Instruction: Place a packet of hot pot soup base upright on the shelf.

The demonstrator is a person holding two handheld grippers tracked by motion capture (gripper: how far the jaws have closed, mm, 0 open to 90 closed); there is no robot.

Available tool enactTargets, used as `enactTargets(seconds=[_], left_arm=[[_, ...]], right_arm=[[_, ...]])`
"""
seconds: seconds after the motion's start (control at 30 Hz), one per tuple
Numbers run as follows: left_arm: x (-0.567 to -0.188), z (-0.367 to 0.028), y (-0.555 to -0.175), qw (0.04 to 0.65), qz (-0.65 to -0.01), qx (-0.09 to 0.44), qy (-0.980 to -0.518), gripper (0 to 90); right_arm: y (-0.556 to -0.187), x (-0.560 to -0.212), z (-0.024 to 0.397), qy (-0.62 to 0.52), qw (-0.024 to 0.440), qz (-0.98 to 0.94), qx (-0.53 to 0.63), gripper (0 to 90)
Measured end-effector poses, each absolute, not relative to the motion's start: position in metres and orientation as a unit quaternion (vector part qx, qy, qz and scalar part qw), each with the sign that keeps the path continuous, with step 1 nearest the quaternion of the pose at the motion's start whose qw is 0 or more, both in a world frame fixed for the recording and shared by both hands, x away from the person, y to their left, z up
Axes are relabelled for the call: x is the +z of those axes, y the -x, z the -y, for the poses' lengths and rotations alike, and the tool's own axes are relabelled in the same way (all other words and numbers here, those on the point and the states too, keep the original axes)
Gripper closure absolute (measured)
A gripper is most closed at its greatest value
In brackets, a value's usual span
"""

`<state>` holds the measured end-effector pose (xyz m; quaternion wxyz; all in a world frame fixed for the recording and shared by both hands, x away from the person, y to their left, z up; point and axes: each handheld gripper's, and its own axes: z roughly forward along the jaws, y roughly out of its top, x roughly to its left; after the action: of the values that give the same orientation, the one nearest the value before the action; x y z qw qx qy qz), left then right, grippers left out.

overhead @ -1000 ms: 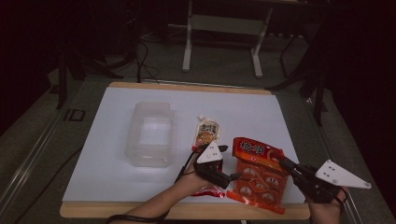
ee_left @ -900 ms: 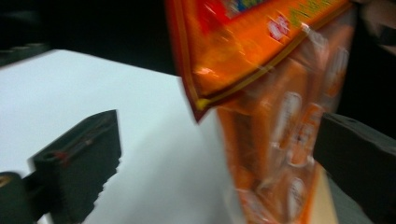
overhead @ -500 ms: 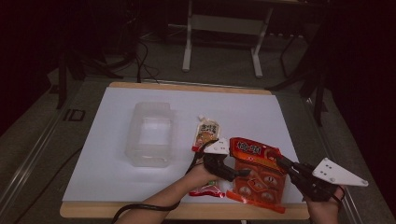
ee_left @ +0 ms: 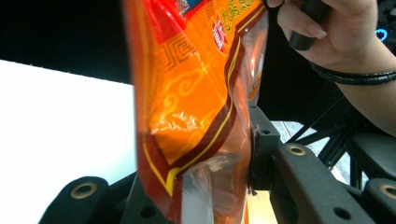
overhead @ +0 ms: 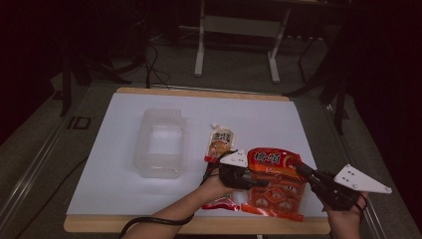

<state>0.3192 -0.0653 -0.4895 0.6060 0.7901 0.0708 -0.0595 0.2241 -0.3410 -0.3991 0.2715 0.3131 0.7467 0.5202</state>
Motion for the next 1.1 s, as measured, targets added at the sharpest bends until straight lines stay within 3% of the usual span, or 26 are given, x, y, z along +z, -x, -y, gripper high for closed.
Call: enactTargets(seconds=[0.2,0.43,0.63,0.83,1.1], left_arm=[[-0.485,0.066,-0.319,0.608,-0.078,-0.064,-0.788,71.7],[-0.479,0.066,-0.317,0.610,-0.075,-0.057,-0.787,71.8],[-0.463,0.061,-0.318,0.620,-0.078,-0.034,-0.780,71.9],[-0.441,0.051,-0.323,0.627,-0.090,-0.004,-0.774,71.9],[-0.406,0.026,-0.332,0.645,-0.111,0.038,-0.755,71.9]], right_arm=[[-0.227,-0.397,0.343,-0.325,0.273,-0.740,0.521,82.1],[-0.224,-0.388,0.346,-0.333,0.280,-0.718,0.543,51.9],[-0.219,-0.380,0.348,-0.337,0.287,-0.702,0.557,36.3],[-0.214,-0.376,0.347,-0.321,0.279,-0.693,0.582,15.4],[-0.208,-0.372,0.346,-0.304,0.274,-0.687,0.600,13.0]])
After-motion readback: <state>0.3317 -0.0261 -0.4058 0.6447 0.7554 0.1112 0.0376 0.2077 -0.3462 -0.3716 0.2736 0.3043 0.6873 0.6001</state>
